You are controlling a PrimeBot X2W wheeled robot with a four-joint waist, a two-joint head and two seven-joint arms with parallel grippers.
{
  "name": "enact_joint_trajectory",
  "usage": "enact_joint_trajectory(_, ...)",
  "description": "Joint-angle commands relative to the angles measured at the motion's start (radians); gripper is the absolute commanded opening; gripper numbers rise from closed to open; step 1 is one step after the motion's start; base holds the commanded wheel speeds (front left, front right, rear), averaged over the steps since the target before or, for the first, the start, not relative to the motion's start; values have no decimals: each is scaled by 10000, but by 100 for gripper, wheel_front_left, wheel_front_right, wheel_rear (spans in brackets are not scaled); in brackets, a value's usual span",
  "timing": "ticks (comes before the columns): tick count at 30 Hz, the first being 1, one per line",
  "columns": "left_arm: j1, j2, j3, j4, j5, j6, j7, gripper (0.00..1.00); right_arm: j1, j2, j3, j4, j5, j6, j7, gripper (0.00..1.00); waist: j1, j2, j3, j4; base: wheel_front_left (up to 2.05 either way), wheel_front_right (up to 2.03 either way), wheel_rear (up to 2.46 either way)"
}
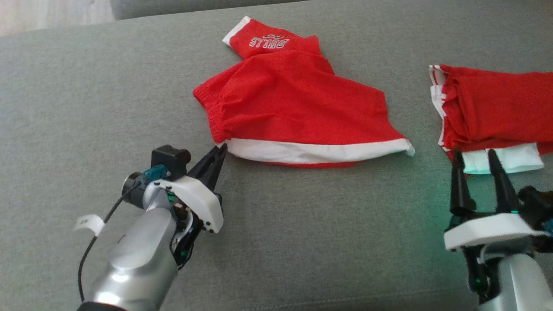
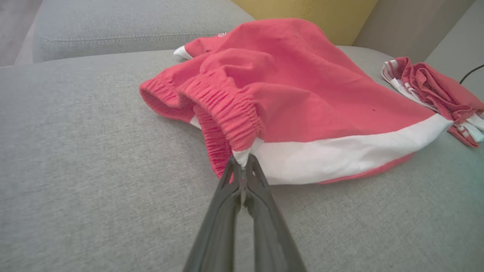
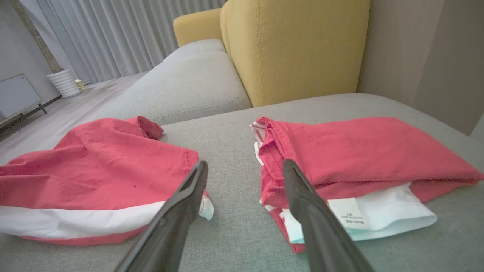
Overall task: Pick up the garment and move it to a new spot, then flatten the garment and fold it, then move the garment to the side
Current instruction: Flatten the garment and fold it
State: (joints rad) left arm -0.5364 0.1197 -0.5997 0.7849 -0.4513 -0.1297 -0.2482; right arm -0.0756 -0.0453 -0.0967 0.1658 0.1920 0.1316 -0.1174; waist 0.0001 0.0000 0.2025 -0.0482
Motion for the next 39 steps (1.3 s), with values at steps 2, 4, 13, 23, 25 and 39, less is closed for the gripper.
enact_joint_trajectory(2, -298, 310, 424, -447, 86, -3, -134, 0, -547, -49, 427, 3, 162, -9, 266, 100, -1, 0, -28, 222, 0, 0, 0)
enact_joint_trajectory(4, -242, 308, 438, -550, 154, -3, -134, 0, -658, -49, 614, 295, 173, -9, 453, 100, -1, 0, -26, 330, 0, 0, 0)
enact_joint_trajectory(13, -174, 211, 427, -827, 373, -5, -135, 0, -1380, -49, 1055, 2117, 308, -9, 862, 100, -1, 0, 30, 617, 0, 0, 0)
enact_joint_trajectory(23, -164, 144, 415, -909, 472, -7, -135, 0, -2092, -49, 1328, 3436, 406, -9, 675, 100, -1, 0, 82, 762, 0, 0, 0)
enact_joint_trajectory(25, -161, 147, 405, -916, 484, -7, -135, 0, -2204, -49, 1411, 3692, 362, -9, 684, 100, -1, 0, 92, 784, 0, 0, 0)
enact_joint_trajectory(39, -17, 204, 374, -908, 470, -9, -135, 0, -2451, -52, 1540, 4299, -186, -9, 299, 0, -1, 0, -235, 782, 0, 0, 0)
